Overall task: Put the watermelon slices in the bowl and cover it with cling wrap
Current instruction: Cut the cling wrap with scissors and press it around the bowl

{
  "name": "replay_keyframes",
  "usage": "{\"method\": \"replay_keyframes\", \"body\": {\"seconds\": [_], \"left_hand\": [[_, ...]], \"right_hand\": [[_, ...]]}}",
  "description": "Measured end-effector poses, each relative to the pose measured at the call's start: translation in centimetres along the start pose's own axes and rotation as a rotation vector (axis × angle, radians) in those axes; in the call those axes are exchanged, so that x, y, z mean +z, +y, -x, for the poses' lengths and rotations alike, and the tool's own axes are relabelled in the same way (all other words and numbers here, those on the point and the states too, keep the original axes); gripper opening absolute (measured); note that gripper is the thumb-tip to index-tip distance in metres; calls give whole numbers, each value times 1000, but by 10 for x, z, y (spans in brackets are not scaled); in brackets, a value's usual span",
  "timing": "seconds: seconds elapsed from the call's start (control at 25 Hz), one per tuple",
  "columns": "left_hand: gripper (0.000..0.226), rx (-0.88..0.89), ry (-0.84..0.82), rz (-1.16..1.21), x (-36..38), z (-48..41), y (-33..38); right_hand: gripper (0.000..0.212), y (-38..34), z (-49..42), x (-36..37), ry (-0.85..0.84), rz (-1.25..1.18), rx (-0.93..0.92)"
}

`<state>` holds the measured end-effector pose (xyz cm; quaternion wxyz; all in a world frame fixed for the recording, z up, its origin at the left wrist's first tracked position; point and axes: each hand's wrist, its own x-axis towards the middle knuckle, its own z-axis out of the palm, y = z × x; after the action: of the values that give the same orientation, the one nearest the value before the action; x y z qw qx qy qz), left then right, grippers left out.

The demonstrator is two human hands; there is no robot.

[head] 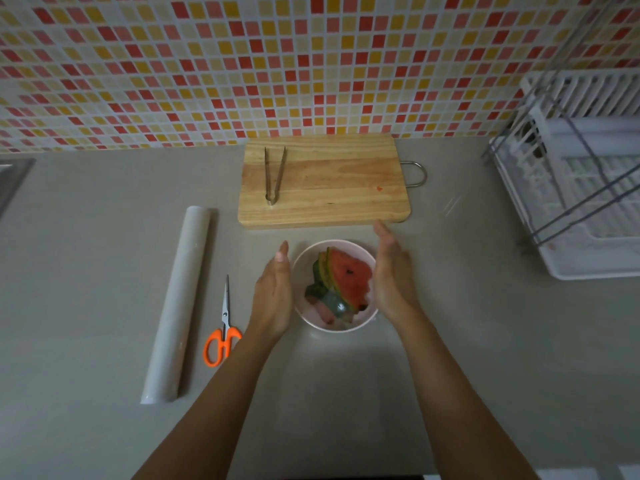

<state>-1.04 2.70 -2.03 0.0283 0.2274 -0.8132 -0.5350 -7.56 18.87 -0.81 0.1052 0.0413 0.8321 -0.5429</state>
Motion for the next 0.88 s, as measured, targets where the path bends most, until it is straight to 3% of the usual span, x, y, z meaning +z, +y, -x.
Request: {"method": "replay_keyframes", "body": {"seconds": [0.04,0.12,0.24,0.32,0.4,0.48,0.6,0.72,0.88], "left_hand": [[73,-18,-87,128,-1,0,1],[70,-67,-165,253,4,8,0],[56,-146,-44,352,15,33,-8],[68,-167,52,376,15,35,-13],[69,-153,116,351,13,22,-12],[63,-93,93,309,19,11,-3],[64,20,68,200,30,10,2],[68,50,111,145,34,8,-2],[62,-38,151,224,38,6,-4]], "right_hand": [[92,2,15,5,22,122,-59],[99,6,31,15,-96,328,-153],[92,1,1,5,-287,249,-87],[75,-1,-13,-11,-191,-2,-121],[59,6,-3,-16,57,-280,-291],[59,19,13,-11,191,-360,-399],[63,30,25,9,43,-168,-351],[81,41,20,18,57,18,-317],[85,42,20,28,147,-228,-114]]}}
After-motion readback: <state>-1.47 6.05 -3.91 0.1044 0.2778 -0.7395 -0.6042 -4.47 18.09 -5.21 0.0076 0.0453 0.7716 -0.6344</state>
